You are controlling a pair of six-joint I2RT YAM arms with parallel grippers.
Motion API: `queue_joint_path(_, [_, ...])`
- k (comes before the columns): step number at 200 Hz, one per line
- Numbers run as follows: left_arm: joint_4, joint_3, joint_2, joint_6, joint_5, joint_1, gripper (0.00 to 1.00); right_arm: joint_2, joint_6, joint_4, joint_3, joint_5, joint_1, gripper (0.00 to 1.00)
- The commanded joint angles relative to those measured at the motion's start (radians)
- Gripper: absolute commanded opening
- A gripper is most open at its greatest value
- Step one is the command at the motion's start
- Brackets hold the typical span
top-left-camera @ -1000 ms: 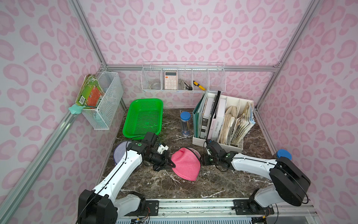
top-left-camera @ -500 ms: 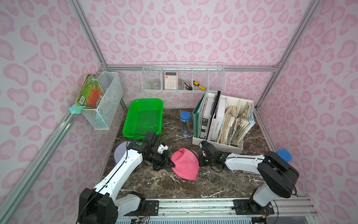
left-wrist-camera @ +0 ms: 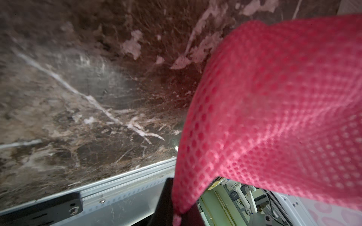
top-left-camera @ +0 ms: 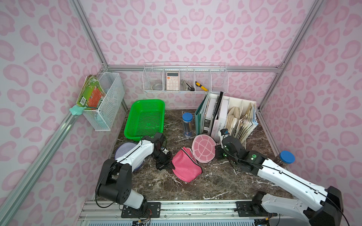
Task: Turn the laundry bag inside out
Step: Turn over the laundry bag at the center of the board.
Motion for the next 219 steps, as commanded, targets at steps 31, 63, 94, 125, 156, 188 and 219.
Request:
queue_joint_path(31, [-0.002, 0.085, 0.171, 0.015, -0.110, -0.028, 0.00, 0.006, -0.091, -0.194, 0.247, 0.061, -0.001, 0.00])
queue_joint_path(63, [-0.001, 0.129, 0.265, 0.017, -0.154, -0.084, 0.00, 0.082, -0.124, -0.195, 0.382, -0.010, 0.000, 0.00])
queue_joint_path(94, [0.006, 0.133, 0.329, 0.029, -0.199, -0.115, 0.00, 0.134, -0.146, -0.183, 0.513, -0.041, 0.001, 0.00])
queue_joint_path(125, [0.014, 0.121, 0.353, 0.032, -0.226, -0.120, 0.00, 0.161, -0.157, -0.188, 0.596, -0.064, 0.000, 0.00])
queue_joint_path(156, [0.014, 0.136, 0.344, 0.038, -0.204, -0.120, 0.00, 0.144, -0.164, -0.171, 0.524, -0.057, 0.001, 0.00])
queue_joint_path(188, [-0.013, 0.158, 0.307, 0.058, -0.182, -0.107, 0.05, 0.071, -0.158, -0.110, 0.333, -0.021, 0.001, 0.00])
queue_joint_path(219, [-0.047, 0.159, 0.241, 0.082, -0.153, -0.059, 0.43, 0.037, -0.154, -0.093, 0.251, -0.002, 0.014, 0.00])
